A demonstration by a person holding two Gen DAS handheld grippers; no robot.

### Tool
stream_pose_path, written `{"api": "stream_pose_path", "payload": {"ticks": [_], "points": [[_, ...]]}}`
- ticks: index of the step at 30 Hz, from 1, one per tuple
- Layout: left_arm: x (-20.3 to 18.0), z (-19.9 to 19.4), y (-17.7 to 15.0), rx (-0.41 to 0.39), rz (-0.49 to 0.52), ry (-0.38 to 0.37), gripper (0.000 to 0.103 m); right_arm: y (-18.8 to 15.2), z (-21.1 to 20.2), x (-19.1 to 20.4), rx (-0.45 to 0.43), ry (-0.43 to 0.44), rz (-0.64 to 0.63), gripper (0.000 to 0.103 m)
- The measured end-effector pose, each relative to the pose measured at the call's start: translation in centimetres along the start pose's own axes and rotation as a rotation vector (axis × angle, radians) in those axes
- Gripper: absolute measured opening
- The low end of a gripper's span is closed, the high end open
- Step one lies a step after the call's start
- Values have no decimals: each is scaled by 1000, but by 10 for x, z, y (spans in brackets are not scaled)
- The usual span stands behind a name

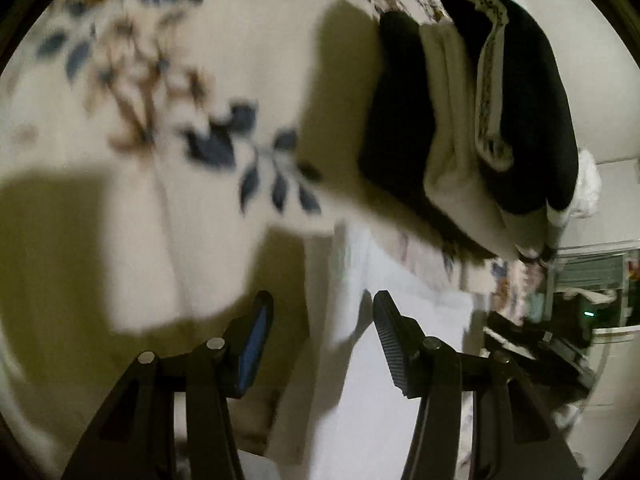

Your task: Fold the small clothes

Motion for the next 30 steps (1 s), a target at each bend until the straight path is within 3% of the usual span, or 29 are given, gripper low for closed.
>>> {"api": "stream_pose_path", "payload": {"ticks": [1, 2, 3, 4, 7, 10, 11, 14, 16, 18, 22, 24, 26, 30], "points": [[0, 2, 1, -8, -2, -9, 47, -3, 2, -2, 12, 22, 18, 52], [0, 2, 1, -30, 5, -16, 38, -5, 4, -2, 16, 49, 37, 46], [-1, 1, 4, -50, 14, -31, 25, -5, 6, -3, 17, 59, 47, 22], [-2, 1, 6, -54, 17, -37, 12, -5, 4, -4, 10, 56, 46, 11], [6, -1, 19, -81, 2, -29, 8, 7, -3, -3, -68, -6, 27, 2], [7, 1, 24, -64, 16, -28, 9, 5, -4, 1, -65, -48, 1, 2], [5, 0, 21, -50, 22, -28, 10, 1, -2, 1, -46, -97, 18, 2], [8, -22, 7, -27, 42, -13, 17, -6, -18, 3, -24, -100, 10, 6], [11, -44, -10, -31, 50, 8, 29, -17, -40, 2, -15, -84, 6, 27], [12, -64, -33, -41, 55, 19, 36, -31, -60, -3, -16, -77, 0, 36], [19, -77, -85, -24, 76, 93, 41, -76, -83, -21, 19, -84, 11, 37], [34, -71, -106, 4, 114, 196, 41, -97, -84, -29, 41, -99, 8, 37], [55, -68, -116, 21, 108, 273, 44, -114, -81, -37, 53, -121, 0, 37], [86, -92, -111, -16, -13, 301, 41, -133, -79, -60, 56, -155, 21, 37]]}}
Point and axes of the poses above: each gripper's, at about its wrist camera, not at the fingertips, and z roughly the way its jaws point, x to its left, y to its top, the point moved 10 cm from there along z, roughly the way its jaws point, and after that the axes turned 7 degrees about -x, right-handed, at the moved point
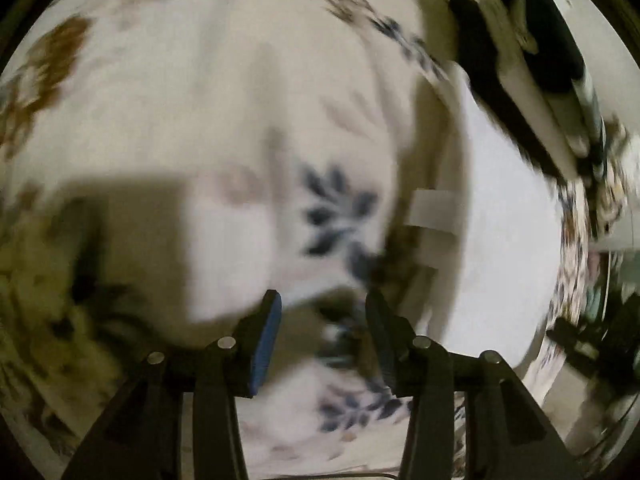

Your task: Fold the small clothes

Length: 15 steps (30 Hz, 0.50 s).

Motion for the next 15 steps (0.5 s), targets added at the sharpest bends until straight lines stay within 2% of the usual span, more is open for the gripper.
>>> {"api": "stream_pose_path", "payload": {"ticks": [2, 4, 5, 8, 11, 13, 15], "points": [[6, -16, 4, -22, -26, -5, 41, -6, 1, -3, 5, 13, 20, 37], [-2, -26, 0, -28, -37, -55, 44, -13, 1, -6, 16, 26, 32, 37], [-8, -29, -5, -22, -32, -79, 47, -15, 1, -5, 19, 30, 30, 37], [-30, -20, -22, 13, 32, -96, 47, -22, 6, 3, 34, 40, 23, 37], [-45, -2, -34, 40, 95, -54, 47, -27, 11, 5, 49, 21, -6, 37], [-41, 8, -34, 41, 142, 38, 47, -29, 13, 3, 50, 6, -21, 37], [-27, 7, -33, 30, 148, 88, 50, -31, 15, 2, 54, 1, -22, 37]]}}
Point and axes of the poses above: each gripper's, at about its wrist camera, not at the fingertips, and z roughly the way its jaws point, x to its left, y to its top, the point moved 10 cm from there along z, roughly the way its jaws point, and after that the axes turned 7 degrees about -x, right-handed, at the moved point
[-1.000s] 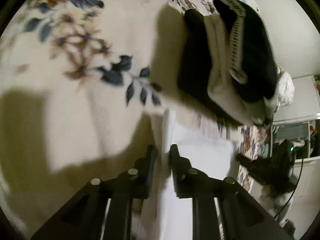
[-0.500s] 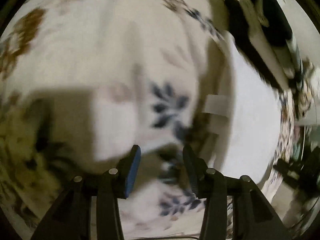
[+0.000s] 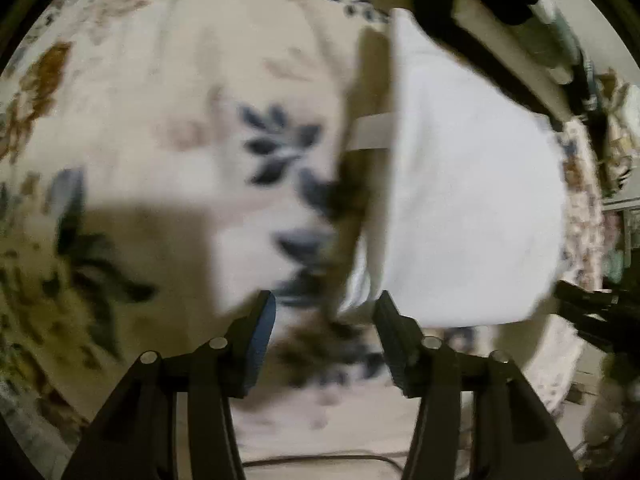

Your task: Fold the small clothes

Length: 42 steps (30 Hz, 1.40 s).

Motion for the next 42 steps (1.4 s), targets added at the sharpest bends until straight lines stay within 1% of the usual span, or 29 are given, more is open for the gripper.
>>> {"api": "stream_pose_path", "payload": {"ticks": [1, 2, 3, 4, 5, 7, 8, 10, 12, 15, 17, 18, 21, 23, 25, 27, 28, 29, 30, 31, 32, 33, 34, 35, 36, 37, 38, 41, 42], "points": [[8, -2, 1, -5, -13, 13, 50, -1, 2, 1, 0, -6, 12, 37], [14, -5, 2, -7, -36, -5, 50, -2, 3, 1, 0, -4, 12, 37], [20, -8, 3, -7, -55, 1, 50, -2, 3, 0, -1, -3, 11, 37], [26, -10, 3, -9, -58, 26, 47, -3, 2, -1, -3, -3, 11, 37], [31, -13, 5, -12, -55, 43, 47, -3, 2, -1, -2, -1, 12, 37], [35, -19, 6, -15, -65, 33, 47, -5, 0, -5, -2, 3, 18, 37], [33, -21, 7, -19, -76, 19, 47, -5, -3, -8, -2, 6, 23, 37], [26, -25, 7, -26, -99, -50, 48, -4, -4, -8, 0, 14, 25, 37], [18, -25, 6, -28, -97, -81, 48, -3, -6, -6, -4, 31, 26, 37], [10, -11, 3, -11, -60, -70, 48, -2, -6, -6, 11, 74, 30, 37], [6, -5, -12, 9, -41, -44, 48, -1, -1, -7, 28, 90, 30, 37], [8, -2, -12, 15, -40, -45, 48, -1, 3, -9, 45, 94, 32, 37], [11, 2, -12, 6, -2, -37, 50, -5, 15, -11, 85, 117, 43, 37], [6, 4, -14, 6, 42, -14, 50, -6, 17, -10, 87, 124, 28, 37], [4, 3, -17, 18, 118, 23, 50, -7, 15, -9, 67, 108, -6, 22], [6, 2, -16, 24, 208, 93, 50, -7, 12, -9, 61, 89, -31, 21], [5, 3, -12, 31, 220, 111, 48, -7, 10, -9, 59, 87, -34, 21], [7, 0, -9, 35, 217, 111, 48, -6, 7, -8, 61, 90, -36, 21], [7, -5, -4, 27, 193, 83, 48, -5, 4, -7, 61, 96, -33, 21], [6, -9, 0, 19, 167, 50, 48, -2, 0, -7, 56, 112, -20, 24], [2, -12, 7, 6, 125, -7, 48, 1, -3, -7, 53, 129, -9, 27], [-3, -15, 16, -6, 69, -82, 48, 7, -6, -7, 43, 161, 7, 38], [-7, -15, 22, -11, 31, -139, 50, 14, -9, -8, 31, 182, 22, 51], [-14, -13, 31, -14, -28, -214, 51, 19, -9, -9, 21, 189, 33, 55], [-21, -9, 41, -17, -78, -273, 51, 27, -9, -11, 10, 206, 47, 57], [-30, -6, 46, -23, -107, -325, 52, 33, -7, -10, 12, 229, 56, 57], [-34, -2, 52, -25, -125, -357, 53, 40, 0, -9, 22, 262, 68, 57], [-52, 25, 69, 8, -158, -422, 53, 57, 17, -7, 51, 322, 87, 57], [-57, 35, 72, 22, -156, -426, 54, 60, 26, -3, 73, 348, 87, 57]]}}
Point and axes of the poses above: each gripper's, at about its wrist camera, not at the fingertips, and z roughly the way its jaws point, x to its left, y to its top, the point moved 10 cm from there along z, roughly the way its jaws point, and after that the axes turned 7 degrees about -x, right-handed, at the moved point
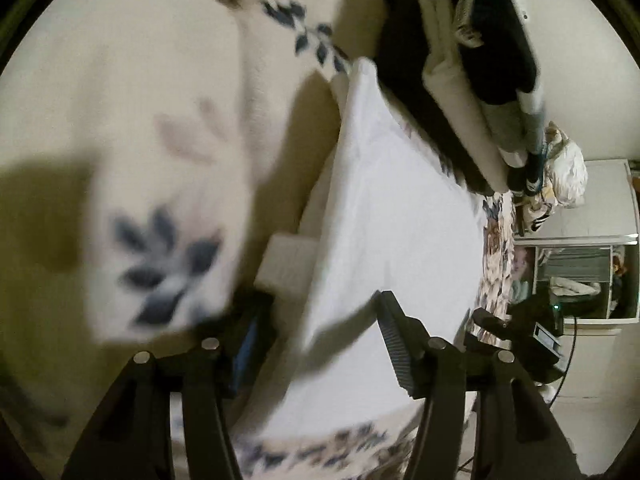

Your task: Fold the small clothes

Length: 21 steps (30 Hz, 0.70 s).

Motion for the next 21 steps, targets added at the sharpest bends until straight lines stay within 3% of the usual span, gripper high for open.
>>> {"api": "stream_pose_path", "payload": {"ticks": [3, 8, 9, 10, 13, 21], "points": [[-9, 22, 18, 9, 6, -30, 62, 3, 25, 7, 65, 59, -17, 57], [-23, 27, 22, -40, 32, -71, 60, -2, 50, 23, 118, 73, -78, 58], [-28, 27, 22, -56, 46, -74, 57, -3, 52, 26, 121, 78, -81, 52], [-31, 27, 26, -68, 62, -67, 41, -4, 54, 29, 119, 81, -81, 35], [-36, 20, 28, -101, 102, -37, 15, -6, 56, 40, 85, 67, -101, 15], [-78, -9, 28, -148, 171, 8, 12, -10, 15, 94, 25, 51, -204, 11]]}}
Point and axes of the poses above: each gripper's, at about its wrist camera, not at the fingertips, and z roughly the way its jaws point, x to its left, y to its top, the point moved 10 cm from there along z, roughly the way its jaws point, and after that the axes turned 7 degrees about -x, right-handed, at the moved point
